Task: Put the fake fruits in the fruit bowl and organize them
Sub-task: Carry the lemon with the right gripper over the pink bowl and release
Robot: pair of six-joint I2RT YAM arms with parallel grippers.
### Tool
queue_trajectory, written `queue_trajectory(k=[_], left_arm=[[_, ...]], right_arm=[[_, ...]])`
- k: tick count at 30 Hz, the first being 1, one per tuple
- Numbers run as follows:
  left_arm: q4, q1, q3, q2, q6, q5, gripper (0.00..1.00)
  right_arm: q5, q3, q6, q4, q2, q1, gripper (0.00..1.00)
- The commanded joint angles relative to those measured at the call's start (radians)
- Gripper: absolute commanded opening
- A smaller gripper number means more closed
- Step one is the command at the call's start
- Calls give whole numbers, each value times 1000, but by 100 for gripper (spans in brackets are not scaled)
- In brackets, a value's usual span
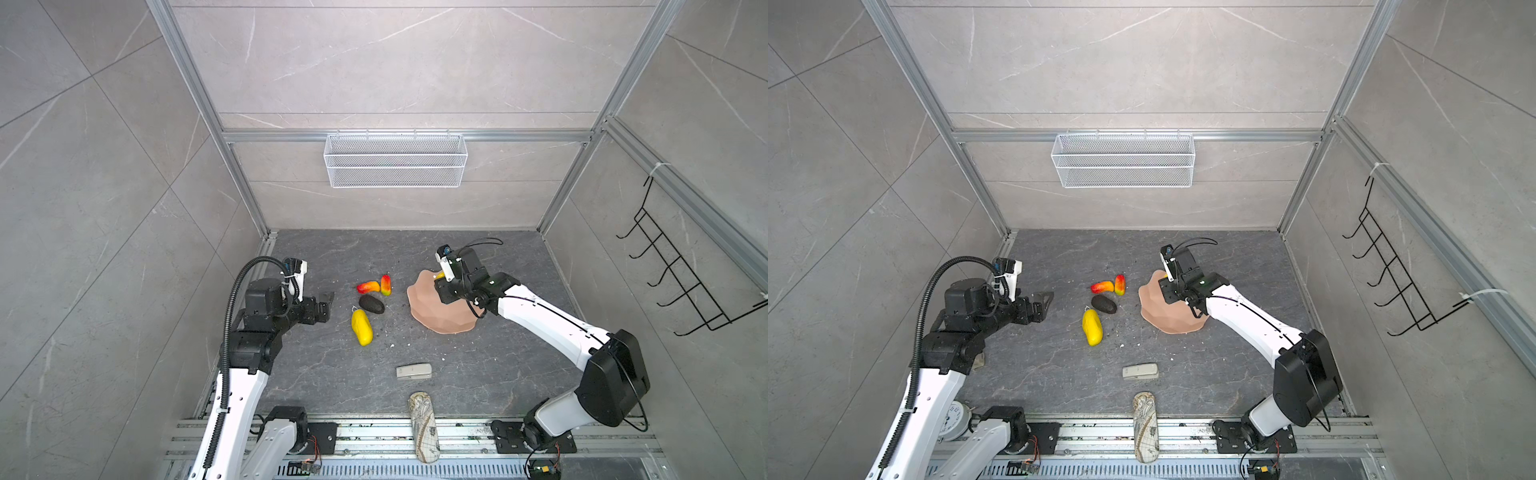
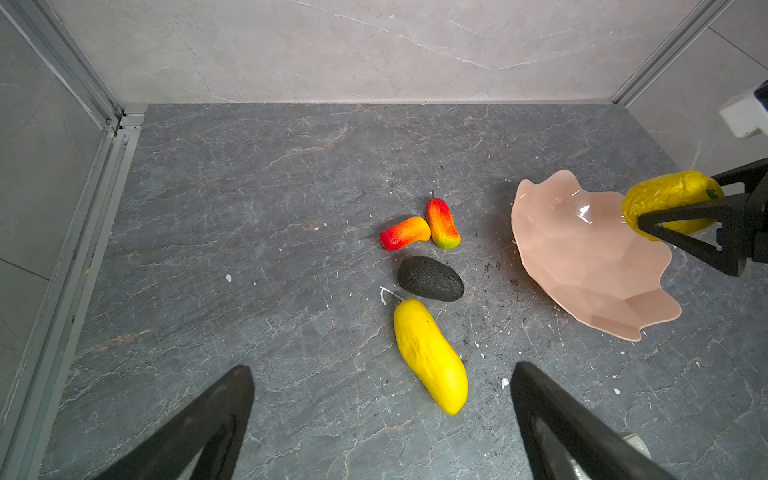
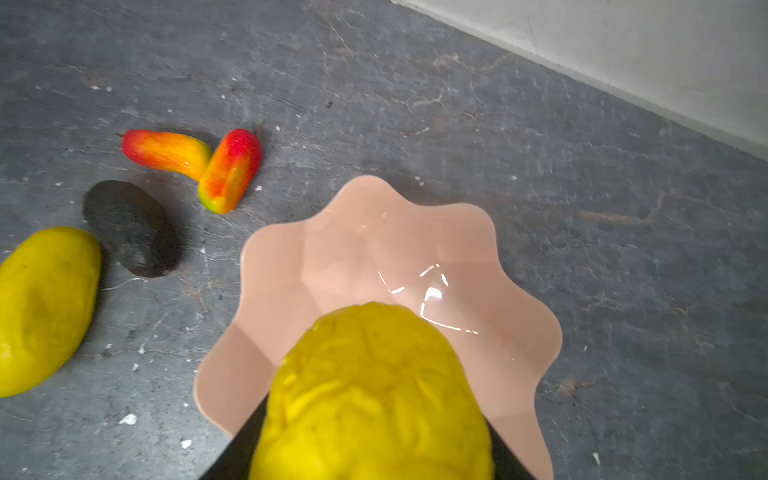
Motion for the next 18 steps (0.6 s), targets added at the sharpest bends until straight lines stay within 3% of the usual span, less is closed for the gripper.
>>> queue_trajectory(k=[1, 18], left_arm=[[3, -4, -3, -19, 18, -7, 100], [7, -4, -7, -18, 24, -10, 100]], right_arm=[[6, -33, 12, 36, 28, -25, 22], [-46, -7, 77, 141, 255, -98, 23]])
